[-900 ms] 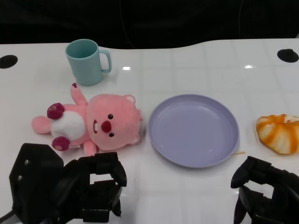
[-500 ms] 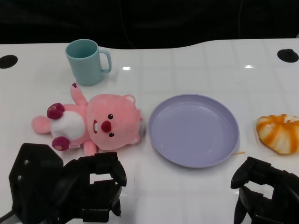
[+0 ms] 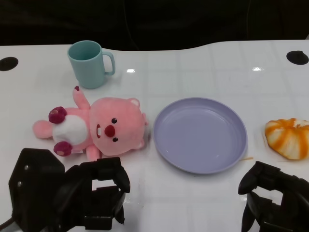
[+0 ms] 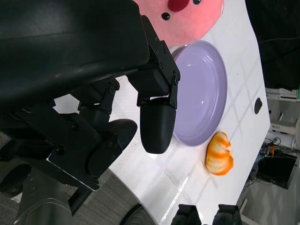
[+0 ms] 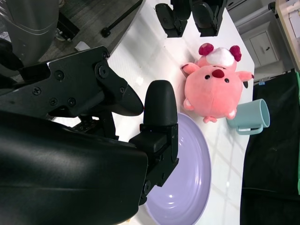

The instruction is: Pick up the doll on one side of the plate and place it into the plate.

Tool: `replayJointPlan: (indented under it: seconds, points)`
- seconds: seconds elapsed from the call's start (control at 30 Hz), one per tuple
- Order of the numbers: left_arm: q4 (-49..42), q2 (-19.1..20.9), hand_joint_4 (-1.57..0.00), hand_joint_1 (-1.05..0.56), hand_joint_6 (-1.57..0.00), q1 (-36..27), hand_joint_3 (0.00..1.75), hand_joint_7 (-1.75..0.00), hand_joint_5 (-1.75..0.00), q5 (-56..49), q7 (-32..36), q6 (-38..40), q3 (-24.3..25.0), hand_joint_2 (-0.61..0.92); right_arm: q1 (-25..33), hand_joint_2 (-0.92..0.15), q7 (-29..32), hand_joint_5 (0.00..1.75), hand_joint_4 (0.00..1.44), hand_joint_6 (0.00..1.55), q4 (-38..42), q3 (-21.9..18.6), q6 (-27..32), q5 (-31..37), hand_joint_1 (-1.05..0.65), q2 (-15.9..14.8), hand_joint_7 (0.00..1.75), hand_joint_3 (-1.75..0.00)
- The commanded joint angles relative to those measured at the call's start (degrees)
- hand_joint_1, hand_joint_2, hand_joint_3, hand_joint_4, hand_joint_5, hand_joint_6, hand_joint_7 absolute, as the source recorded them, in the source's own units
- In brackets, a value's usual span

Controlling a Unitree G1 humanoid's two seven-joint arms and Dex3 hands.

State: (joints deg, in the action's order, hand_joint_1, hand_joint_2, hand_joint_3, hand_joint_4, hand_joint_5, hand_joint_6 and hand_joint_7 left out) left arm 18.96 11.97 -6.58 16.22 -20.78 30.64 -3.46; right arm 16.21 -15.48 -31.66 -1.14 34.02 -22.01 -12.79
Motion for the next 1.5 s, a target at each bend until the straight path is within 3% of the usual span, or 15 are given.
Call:
replayJointPlan:
  seconds: [0.03, 0.37, 0.67, 0.83, 1.0, 1.17, 1.23, 1.5]
  points:
    - [0.0, 0.8, -0.77, -0.07, -0.77, 0.1, 1.3, -1.52, -1.75, 0.0, 0.2, 0.0, 0.8, 0.5, -0.3, -0.77, 0.2, 1.75, 0.63, 0.41, -0.3, -0.3, 0.4, 0.1, -0.12, -0.6, 1.73, -1.09]
    - [-0.1, 0.1, -0.7, -0.07, -0.72, -0.1, 1.19, -1.4, -1.71, -0.4, 1.1, -0.8, 1.3, 0.54, -0.5, -0.76, 0.1, 1.75, 0.61, 0.4, 0.0, 0.0, -0.1, 0.4, -0.13, -0.6, 1.72, -1.1]
    - [0.7, -0.5, -0.66, -0.08, -0.72, -0.8, 1.16, -1.07, -1.53, -0.7, 1.7, -3.4, 1.5, 0.53, -0.6, -0.77, 0.4, 1.75, 0.6, 0.4, -0.1, 0.3, -0.4, 0.9, -0.13, -0.6, 1.71, -1.09]
    - [1.3, -0.6, -0.57, -0.15, -0.64, -1.0, 0.93, -0.89, -1.39, -1.9, 2.0, -6.2, 1.6, 0.59, -0.7, -0.77, 0.7, 1.75, 0.6, 0.4, -0.4, 0.3, 0.0, 0.6, -0.12, -0.4, 1.71, -1.1]
    - [2.7, 1.5, -0.48, -0.2, -0.56, -1.6, 0.87, -0.76, -1.25, -7.1, 1.7, -11.4, 0.7, 0.6, -0.3, -0.78, 0.9, 1.75, 0.61, 0.4, -0.6, 0.7, -0.4, 0.5, -0.12, 0.0, 1.71, -1.09]
    - [3.4, 3.3, -0.47, -0.25, -0.55, -1.1, 0.35, -0.37, -1.04, -12.2, 2.5, -15.3, 0.6, 0.86, -0.2, -0.78, 1.3, 1.75, 0.61, 0.4, -1.1, 1.0, -0.2, 0.7, -0.13, 0.1, 1.71, -1.09]
    - [4.1, 3.5, -0.46, -0.25, -0.57, -0.8, 0.23, -0.29, -0.97, -13.5, 3.1, -15.5, 1.0, 0.9, -0.1, -0.78, 1.5, 1.75, 0.61, 0.41, -1.4, 1.0, 0.0, 0.7, -0.12, -0.1, 1.71, -1.09]
    - [4.5, 8.1, -0.35, -0.36, -0.49, 2.4, 0.1, -0.15, -0.85, -22.5, 3.8, -20.2, 1.4, 0.92, -0.1, -0.77, 1.4, 1.75, 0.61, 0.41, -1.3, 0.9, -0.1, 0.7, -0.12, -0.4, 1.7, -1.08]
